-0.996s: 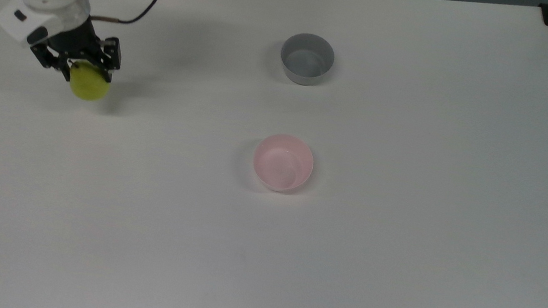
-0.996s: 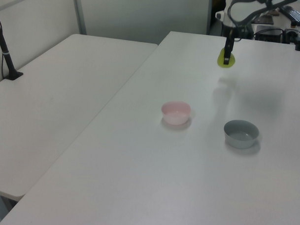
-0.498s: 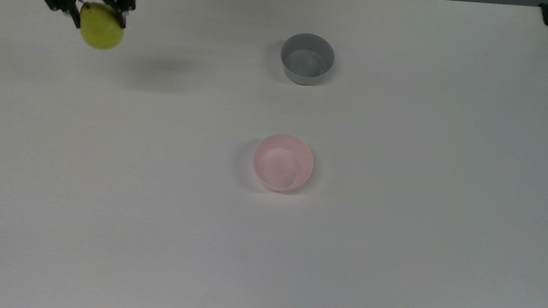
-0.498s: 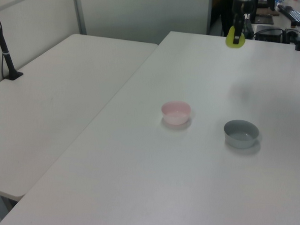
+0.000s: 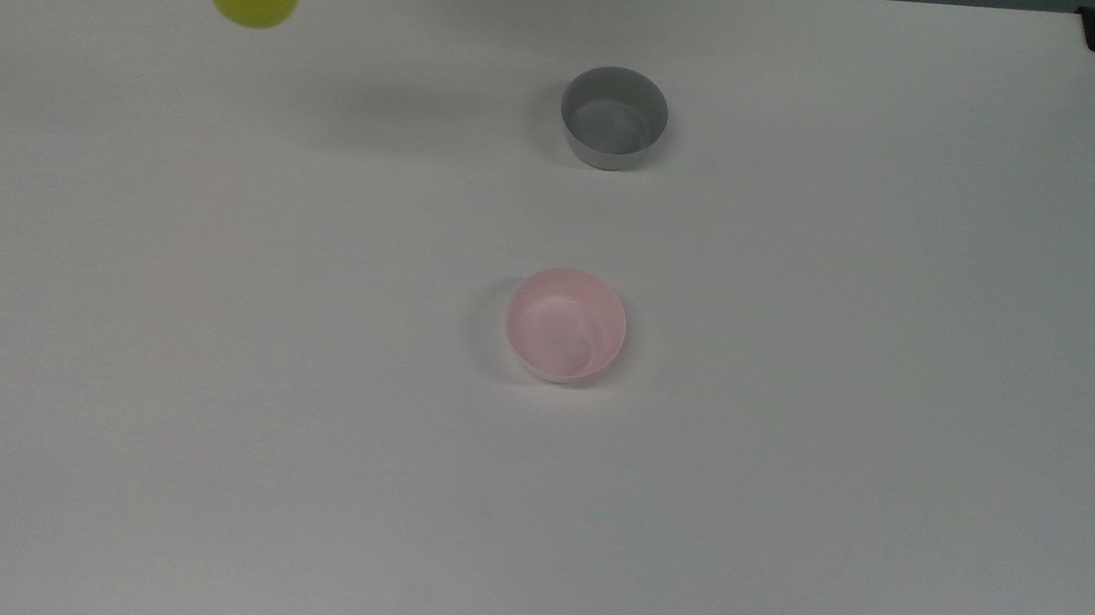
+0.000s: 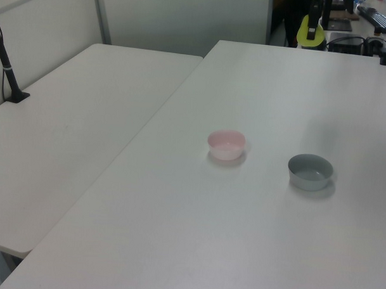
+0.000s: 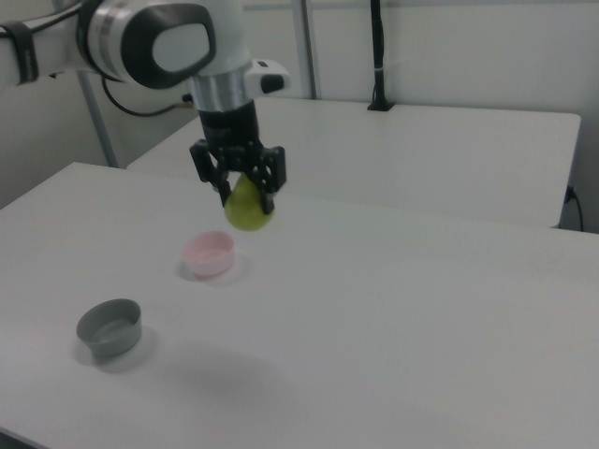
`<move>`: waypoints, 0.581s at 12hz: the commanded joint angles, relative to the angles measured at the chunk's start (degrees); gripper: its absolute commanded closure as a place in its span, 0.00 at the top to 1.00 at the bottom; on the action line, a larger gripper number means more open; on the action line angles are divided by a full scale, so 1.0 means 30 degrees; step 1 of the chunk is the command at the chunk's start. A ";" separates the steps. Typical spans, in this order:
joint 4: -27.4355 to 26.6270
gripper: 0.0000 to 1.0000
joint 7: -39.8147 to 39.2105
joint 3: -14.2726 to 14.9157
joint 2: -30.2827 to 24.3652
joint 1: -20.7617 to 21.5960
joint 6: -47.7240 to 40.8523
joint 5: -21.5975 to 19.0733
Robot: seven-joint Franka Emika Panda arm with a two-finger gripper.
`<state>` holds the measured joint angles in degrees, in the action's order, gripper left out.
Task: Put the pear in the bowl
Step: 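Lift the grasped pear up off the table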
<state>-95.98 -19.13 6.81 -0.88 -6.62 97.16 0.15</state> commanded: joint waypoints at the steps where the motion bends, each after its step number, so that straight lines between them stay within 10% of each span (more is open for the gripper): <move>1: 0.0645 0.02 0.2069 0.0893 -0.0118 0.1941 -0.0862 -0.0341; 7: 0.1583 0.02 0.1166 0.0632 0.0437 0.2615 -0.0542 -0.1162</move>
<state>-93.20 -14.09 7.97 -0.91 -1.36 96.35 -2.07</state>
